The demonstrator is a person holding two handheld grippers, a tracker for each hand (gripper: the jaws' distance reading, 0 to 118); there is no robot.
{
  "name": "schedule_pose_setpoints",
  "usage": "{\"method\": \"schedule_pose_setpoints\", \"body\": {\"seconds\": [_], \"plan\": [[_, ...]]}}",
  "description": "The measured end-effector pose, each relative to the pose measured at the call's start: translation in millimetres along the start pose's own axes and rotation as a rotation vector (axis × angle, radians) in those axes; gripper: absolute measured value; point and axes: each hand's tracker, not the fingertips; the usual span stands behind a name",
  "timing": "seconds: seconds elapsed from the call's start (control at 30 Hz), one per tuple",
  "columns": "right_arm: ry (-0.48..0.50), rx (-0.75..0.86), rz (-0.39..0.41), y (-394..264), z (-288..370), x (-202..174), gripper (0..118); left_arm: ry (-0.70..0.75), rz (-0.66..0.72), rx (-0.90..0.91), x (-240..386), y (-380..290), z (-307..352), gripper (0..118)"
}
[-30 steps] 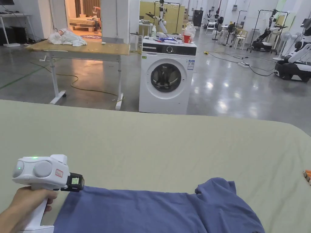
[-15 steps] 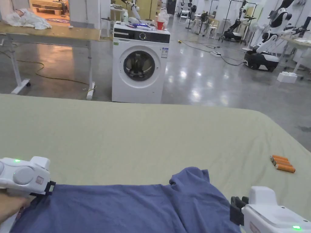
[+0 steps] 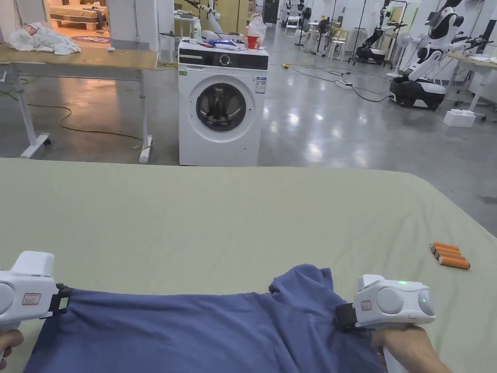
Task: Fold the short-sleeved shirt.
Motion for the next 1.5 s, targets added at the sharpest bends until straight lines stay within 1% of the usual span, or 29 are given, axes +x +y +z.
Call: {"method": "schedule_pose_setpoints", "body": {"seconds": [0.03, 0.07, 0.1, 0.13, 0.17, 0.23, 0.3, 0.37, 0.4, 0.47, 0.57, 0.73, 0.8, 0.93, 1.07, 1.23, 1.5], "plan": [[0.004, 0.007, -0.005, 2, 2, -1, 47, 0.005, -0.003, 0.003, 0, -1, 3, 0], [-0.012, 0.02, 0.003, 1, 5, -6, 33, 0.008, -0.012, 0.006, 0, -2, 6, 0], [-0.033, 0.029, 0.033, 3, 6, -8, 7, 0.012, -0.013, 0.012, -1, -2, 4, 0], [-0.038, 0.033, 0.077, 3, 6, -11, 3, 0.013, -0.009, 0.018, -2, -3, 7, 0], [-0.046, 0.025, 0.096, 2, 8, -14, 3, 0.011, -0.005, 0.025, -2, -3, 11, 0], [-0.048, 0.054, 0.096, -1, 19, -15, 3, 0.019, 0.004, 0.043, -1, -4, 20, 0], [-0.047, 0.132, 0.063, -4, 40, -14, 3, 0.019, 0.012, 0.081, -2, -3, 33, 0], [-0.025, 0.209, 0.064, -7, 67, -15, 3, 0.021, 0.008, 0.111, -1, -1, 50, 0], [-0.026, 0.232, 0.08, -6, 81, -16, 3, 0.027, 0.005, 0.127, -1, 0, 58, 0], [-0.023, 0.307, 0.097, -4, 112, -14, 3, 0.026, 0.009, 0.164, -3, 4, 79, 0], [0.0, 0.418, 0.07, 1, 161, -9, 3, 0.029, 0.019, 0.231, -3, 10, 118, 0], [0.007, 0.57, 0.109, 13, 248, -7, 3, 0.057, 0.021, 0.357, -6, 24, 190, 0], [0.013, 0.647, 0.105, 17, 286, -8, 3, 0.062, 0.044, 0.404, -9, 33, 221, 0], [0.015, 0.75, 0.108, 35, 346, -10, 3, 0.081, 0.047, 0.469, -16, 54, 271, 0], [0.0, 0.825, 0.137, 56, 400, -21, 3, 0.102, 0.042, 0.532, -26, 84, 312, 0], [-0.014, 0.885, 0.134, 98, 440, -32, 3, 0.123, 0.041, 0.589, -35, 132, 345, 0], [-0.038, 0.949, 0.136, 171, 465, -43, 3, 0.165, 0.012, 0.661, -39, 201, 370, 0]]}}
